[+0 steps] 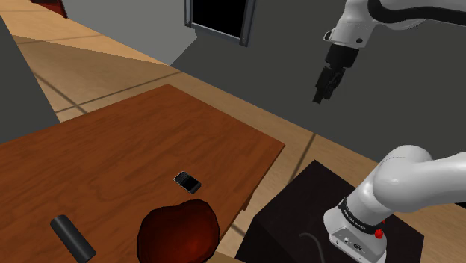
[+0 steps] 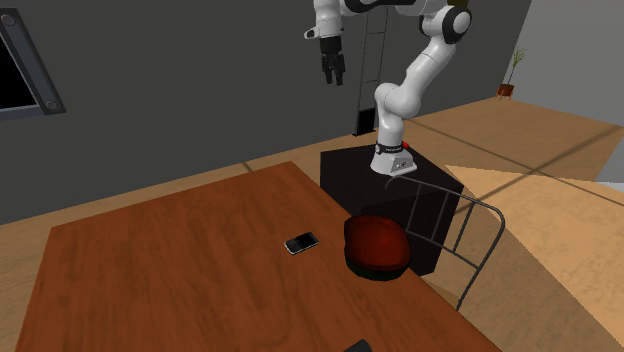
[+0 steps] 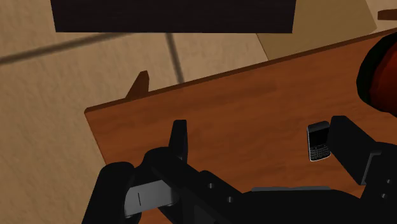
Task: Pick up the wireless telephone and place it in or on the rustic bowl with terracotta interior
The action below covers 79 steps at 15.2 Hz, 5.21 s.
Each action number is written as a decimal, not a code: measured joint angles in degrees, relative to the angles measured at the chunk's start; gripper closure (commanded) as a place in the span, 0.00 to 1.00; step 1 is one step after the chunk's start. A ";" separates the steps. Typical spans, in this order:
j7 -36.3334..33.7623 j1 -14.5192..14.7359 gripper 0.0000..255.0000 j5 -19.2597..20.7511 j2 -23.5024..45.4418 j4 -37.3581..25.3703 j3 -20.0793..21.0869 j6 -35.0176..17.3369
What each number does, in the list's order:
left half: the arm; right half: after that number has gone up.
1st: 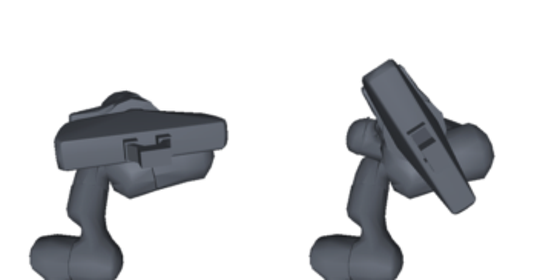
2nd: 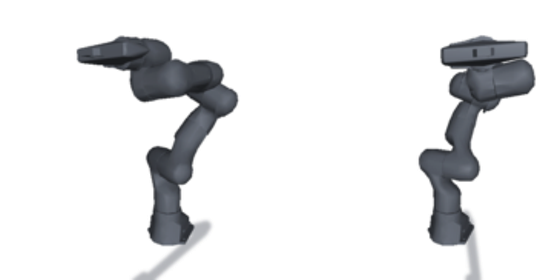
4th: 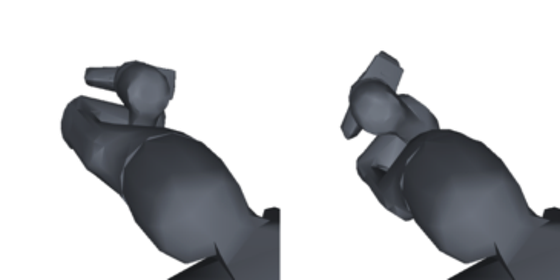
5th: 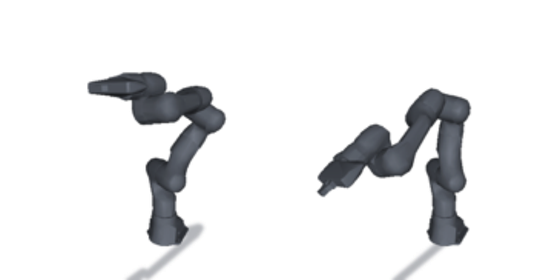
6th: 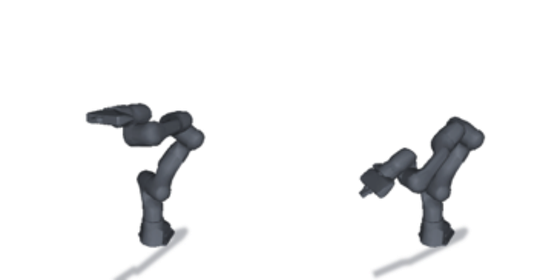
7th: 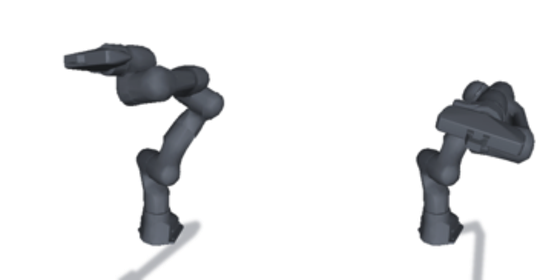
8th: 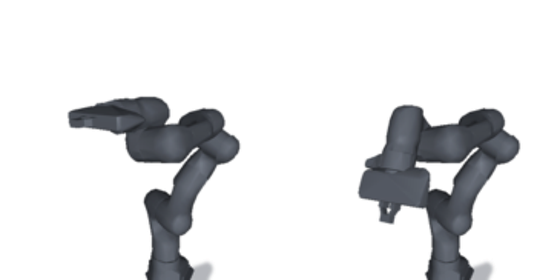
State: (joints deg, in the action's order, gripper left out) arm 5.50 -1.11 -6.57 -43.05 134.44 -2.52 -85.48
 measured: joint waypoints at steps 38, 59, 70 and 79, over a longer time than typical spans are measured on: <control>-27.53 14.27 0.00 17.96 61.36 -12.67 22.54 -53.42; -34.38 22.61 0.00 28.38 81.78 -27.49 17.31 -58.15; -34.35 22.61 1.00 28.38 81.73 -27.52 17.36 -58.18; -33.00 21.41 1.00 26.46 76.90 -26.38 19.02 -54.45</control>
State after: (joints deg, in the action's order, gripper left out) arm -27.50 20.30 19.89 33.85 108.06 16.49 -139.93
